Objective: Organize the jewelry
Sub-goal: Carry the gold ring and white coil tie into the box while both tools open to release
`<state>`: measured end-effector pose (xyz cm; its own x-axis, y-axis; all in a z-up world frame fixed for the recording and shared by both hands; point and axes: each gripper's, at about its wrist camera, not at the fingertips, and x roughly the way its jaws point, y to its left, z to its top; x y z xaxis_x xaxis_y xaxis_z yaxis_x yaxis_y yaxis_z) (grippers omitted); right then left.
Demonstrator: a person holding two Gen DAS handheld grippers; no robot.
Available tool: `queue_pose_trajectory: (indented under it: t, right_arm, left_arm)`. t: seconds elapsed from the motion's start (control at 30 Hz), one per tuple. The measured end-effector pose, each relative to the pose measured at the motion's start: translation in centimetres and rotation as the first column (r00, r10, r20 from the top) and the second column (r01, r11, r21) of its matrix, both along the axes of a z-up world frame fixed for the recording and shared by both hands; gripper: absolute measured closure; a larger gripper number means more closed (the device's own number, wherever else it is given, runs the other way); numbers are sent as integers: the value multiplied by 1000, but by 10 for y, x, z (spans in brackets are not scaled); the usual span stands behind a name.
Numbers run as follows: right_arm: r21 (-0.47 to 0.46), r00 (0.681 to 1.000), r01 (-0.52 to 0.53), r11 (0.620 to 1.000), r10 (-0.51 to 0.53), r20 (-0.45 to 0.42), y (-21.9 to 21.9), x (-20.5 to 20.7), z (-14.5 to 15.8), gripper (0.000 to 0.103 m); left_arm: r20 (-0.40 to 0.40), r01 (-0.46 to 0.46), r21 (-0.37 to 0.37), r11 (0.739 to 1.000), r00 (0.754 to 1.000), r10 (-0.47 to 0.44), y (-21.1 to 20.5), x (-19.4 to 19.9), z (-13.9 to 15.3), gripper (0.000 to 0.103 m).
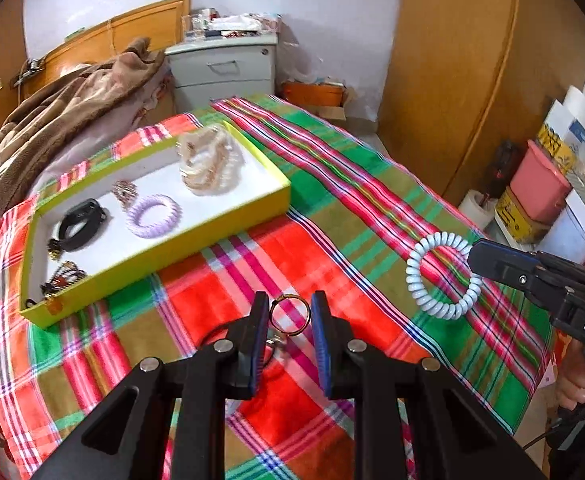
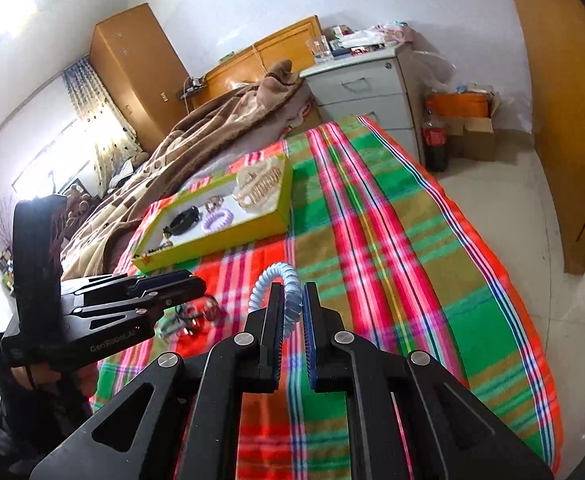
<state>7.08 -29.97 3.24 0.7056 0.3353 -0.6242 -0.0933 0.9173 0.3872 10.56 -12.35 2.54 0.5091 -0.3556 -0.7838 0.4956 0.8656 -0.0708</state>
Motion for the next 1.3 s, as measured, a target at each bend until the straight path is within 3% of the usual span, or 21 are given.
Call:
queue_pose_trajectory:
  t: [0.6,0.9,1.3]
  right_arm:
    - [-47,994,-92,995,94,46,50,85,27,94]
    - [-61,992,-122,991,122,-8,75,131,11,94]
    - [-132,989,-112,985,98,-113,83,163,-16,94]
  left_arm:
    - [54,-160,-38,986,985,161,73,58,29,81]
    - [24,-235,-42,971,972,236,101,95,16,81]
    - [-53,-263,-31,964,964,261,107,129,-18,81]
